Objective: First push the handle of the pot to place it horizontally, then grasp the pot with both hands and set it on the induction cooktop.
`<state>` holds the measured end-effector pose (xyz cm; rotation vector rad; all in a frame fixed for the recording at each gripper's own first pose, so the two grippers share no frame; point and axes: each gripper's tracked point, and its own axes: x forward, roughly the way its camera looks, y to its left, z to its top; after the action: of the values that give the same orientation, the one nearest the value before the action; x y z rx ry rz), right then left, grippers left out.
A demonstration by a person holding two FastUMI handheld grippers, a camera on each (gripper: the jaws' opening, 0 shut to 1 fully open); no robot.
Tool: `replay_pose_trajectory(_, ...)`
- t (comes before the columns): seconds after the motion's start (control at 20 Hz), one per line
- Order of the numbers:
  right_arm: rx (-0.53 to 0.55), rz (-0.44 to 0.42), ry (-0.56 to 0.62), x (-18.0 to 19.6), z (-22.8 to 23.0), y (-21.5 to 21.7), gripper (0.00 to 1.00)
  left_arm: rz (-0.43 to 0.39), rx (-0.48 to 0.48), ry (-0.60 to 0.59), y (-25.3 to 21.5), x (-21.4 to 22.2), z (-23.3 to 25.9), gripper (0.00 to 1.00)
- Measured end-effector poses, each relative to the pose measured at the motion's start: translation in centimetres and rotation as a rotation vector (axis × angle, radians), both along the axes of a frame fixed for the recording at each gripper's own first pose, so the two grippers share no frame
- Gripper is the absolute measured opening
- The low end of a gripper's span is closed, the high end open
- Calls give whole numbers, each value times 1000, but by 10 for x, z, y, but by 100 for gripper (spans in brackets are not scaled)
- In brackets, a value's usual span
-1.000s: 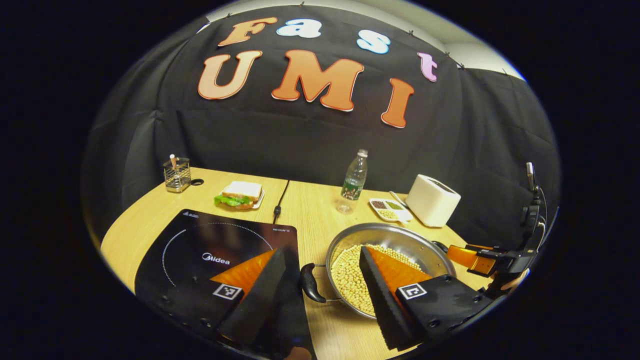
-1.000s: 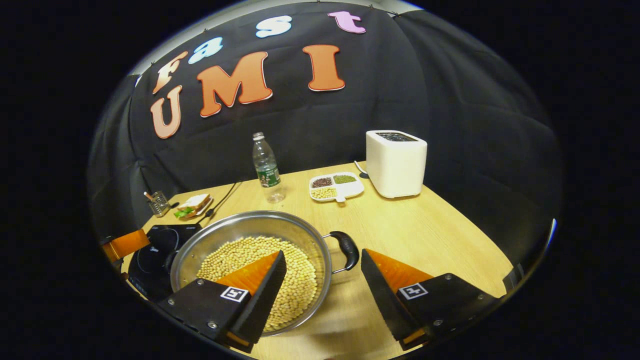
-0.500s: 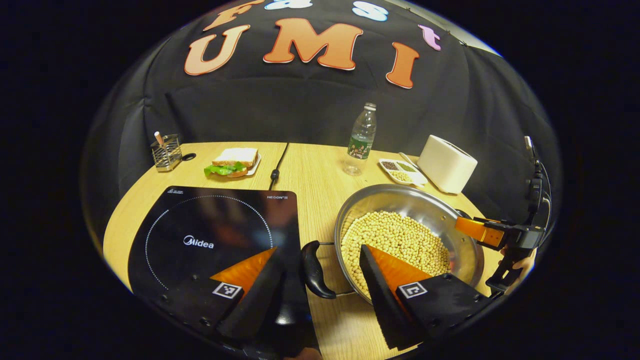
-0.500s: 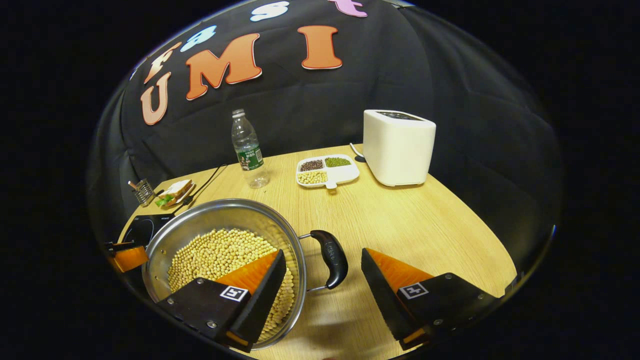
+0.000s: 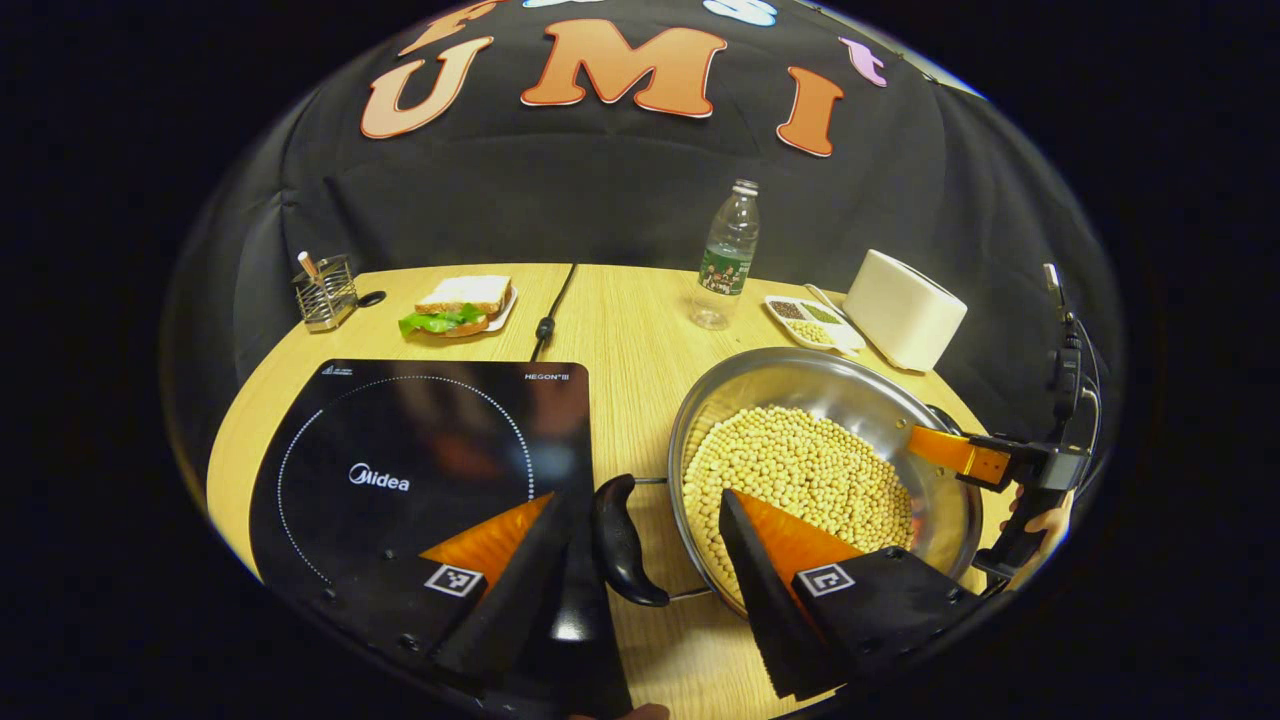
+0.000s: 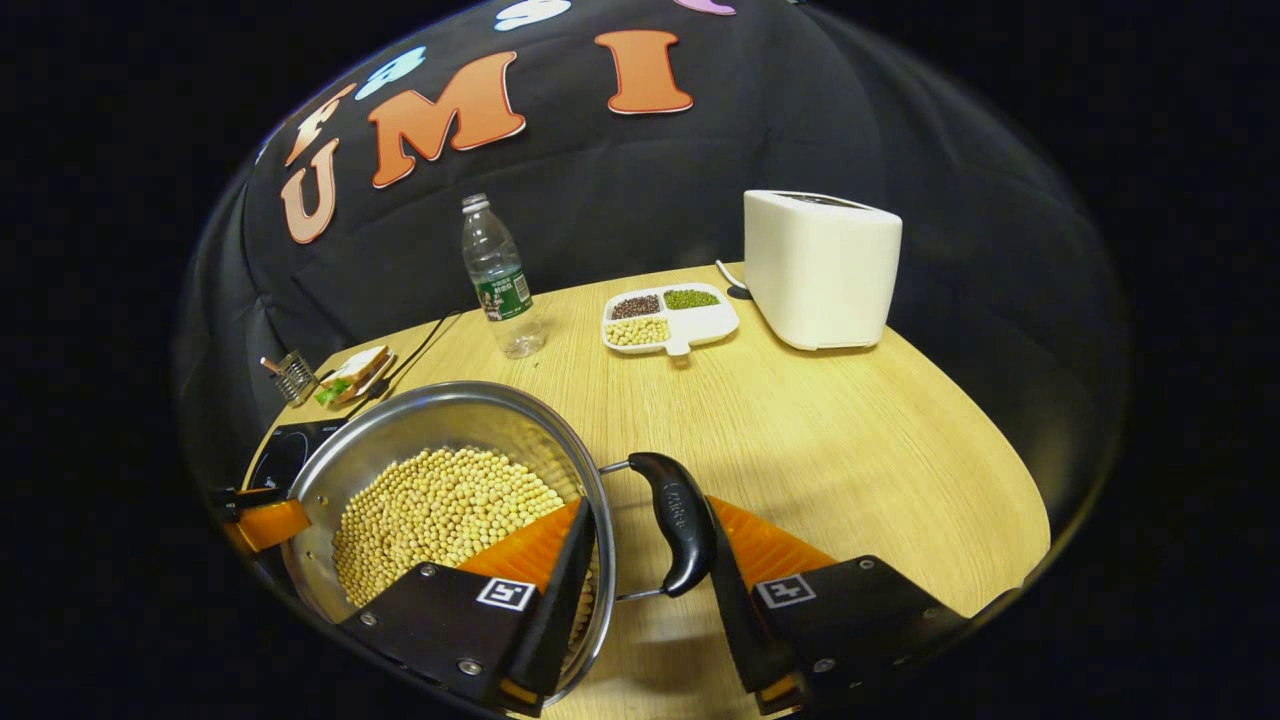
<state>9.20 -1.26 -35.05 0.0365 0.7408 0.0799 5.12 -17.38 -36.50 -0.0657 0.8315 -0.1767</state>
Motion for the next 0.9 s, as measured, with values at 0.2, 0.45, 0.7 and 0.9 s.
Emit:
replay_pose_trajectory(0.2,32,-2,20,-6,2,-7,52,-2,2,8,-5,4,-4,98)
replay_pose_trajectory(0.45,26,-16,13,-7,3,-18,51,-51,-36,49,-31,11,-13,98)
replay_pose_trajectory(0.7,31,-57,10,-10,5,-29,51,-39,-18,50,-26,21,-24,62)
replay_pose_trajectory(0.9,38,-81,2,-12,16,-27,49,-26,-71,70,-27,19,-18,57)
